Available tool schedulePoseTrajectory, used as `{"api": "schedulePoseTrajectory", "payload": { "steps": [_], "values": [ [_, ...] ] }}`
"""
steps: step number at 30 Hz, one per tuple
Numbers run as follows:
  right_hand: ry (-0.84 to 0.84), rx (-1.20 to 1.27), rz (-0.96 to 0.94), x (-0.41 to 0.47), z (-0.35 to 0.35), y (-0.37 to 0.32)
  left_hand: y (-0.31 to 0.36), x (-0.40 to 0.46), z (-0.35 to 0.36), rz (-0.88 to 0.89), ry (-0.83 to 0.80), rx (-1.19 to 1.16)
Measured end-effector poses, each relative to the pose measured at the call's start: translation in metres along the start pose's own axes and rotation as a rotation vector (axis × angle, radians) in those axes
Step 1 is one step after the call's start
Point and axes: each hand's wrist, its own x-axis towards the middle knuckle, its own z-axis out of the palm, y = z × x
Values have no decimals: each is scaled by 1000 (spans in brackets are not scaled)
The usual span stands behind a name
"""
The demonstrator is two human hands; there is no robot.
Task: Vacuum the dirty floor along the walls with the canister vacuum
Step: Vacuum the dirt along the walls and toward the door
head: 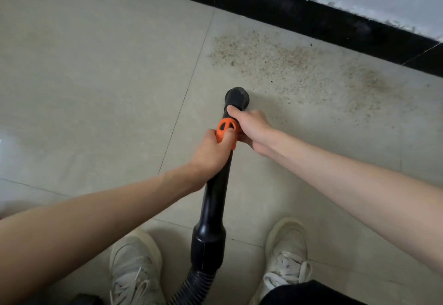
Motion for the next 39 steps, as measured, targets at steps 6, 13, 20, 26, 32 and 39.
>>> {"api": "schedulePoseTrajectory", "payload": {
  "steps": [6, 13, 20, 26, 32, 39],
  "values": [
    [-160, 81, -52, 7, 26, -12, -3, 28, -35, -88, 80, -205],
    [-228, -126, -28, -19, 26, 11, 21, 70, -61, -80, 145, -484],
    [-461, -68, 20, -49, 43, 16, 36, 102, -75, -67, 79, -566],
    [-329, -182, -189, -45, 52, 16, 50, 127, -84, -73, 24, -609],
    [-97, -213, -328, -24, 67, 0, 71, 151, -90, -63, 0, -562],
    [-90, -190, -378, 9, 71, -40, 103, 180, -91, -9, 127, -292]
  ]
}}
